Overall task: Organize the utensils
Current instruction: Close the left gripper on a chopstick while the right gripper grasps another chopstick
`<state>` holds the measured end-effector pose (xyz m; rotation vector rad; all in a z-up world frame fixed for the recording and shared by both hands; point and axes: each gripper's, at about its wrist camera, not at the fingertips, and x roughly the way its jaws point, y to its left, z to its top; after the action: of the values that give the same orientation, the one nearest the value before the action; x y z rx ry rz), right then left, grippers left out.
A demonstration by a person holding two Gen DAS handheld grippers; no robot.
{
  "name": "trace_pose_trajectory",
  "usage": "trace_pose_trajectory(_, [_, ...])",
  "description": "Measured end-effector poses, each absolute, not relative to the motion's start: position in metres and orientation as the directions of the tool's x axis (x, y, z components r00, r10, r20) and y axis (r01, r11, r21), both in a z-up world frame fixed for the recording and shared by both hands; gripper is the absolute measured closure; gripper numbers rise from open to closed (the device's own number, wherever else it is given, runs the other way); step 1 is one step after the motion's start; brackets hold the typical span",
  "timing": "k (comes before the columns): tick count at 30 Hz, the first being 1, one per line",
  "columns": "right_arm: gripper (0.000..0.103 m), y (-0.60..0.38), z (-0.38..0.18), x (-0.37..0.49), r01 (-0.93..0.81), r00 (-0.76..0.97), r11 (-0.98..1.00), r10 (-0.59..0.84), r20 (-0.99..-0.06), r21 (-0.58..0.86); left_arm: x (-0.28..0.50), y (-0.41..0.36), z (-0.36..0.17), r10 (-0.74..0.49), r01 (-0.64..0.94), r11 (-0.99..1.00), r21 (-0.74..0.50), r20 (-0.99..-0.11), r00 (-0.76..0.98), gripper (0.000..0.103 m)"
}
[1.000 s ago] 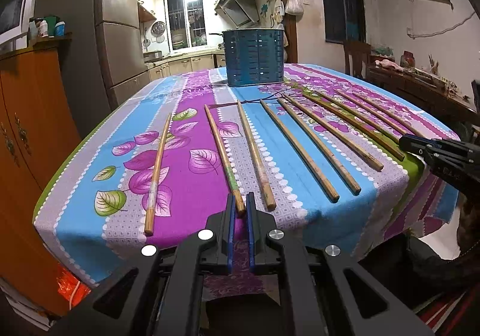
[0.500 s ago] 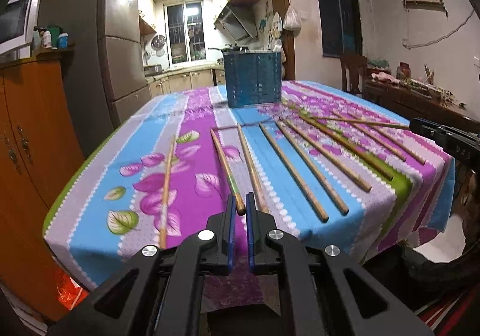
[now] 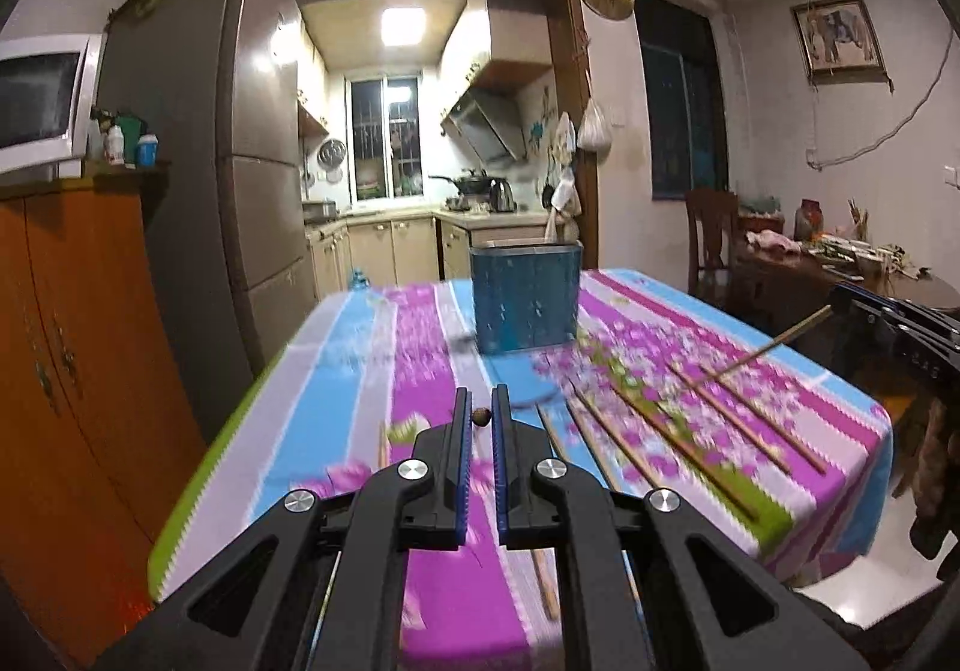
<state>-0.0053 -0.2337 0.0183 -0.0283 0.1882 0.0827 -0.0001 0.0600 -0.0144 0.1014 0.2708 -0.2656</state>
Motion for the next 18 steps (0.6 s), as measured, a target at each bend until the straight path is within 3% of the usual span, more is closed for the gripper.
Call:
trace_pose_trajectory(9, [0.098, -0.235, 0.052, 0.014, -0.109, 0.984, 0.992, 0.099, -0.15, -0.061, 0.035, 0.072, 0.031, -0.285, 0.297, 0.955, 0.003, -0.274, 0.919, 0.095])
trace_pose_trajectory(18, [0.098, -0.245, 0.073, 0.044, -0.157, 0.972, 0.987, 0.15, -0.178, -0.026, 0.063, 0.067, 0.057, -0.313, 0.324, 0.946, -0.007, -0.274, 0.909, 0.095])
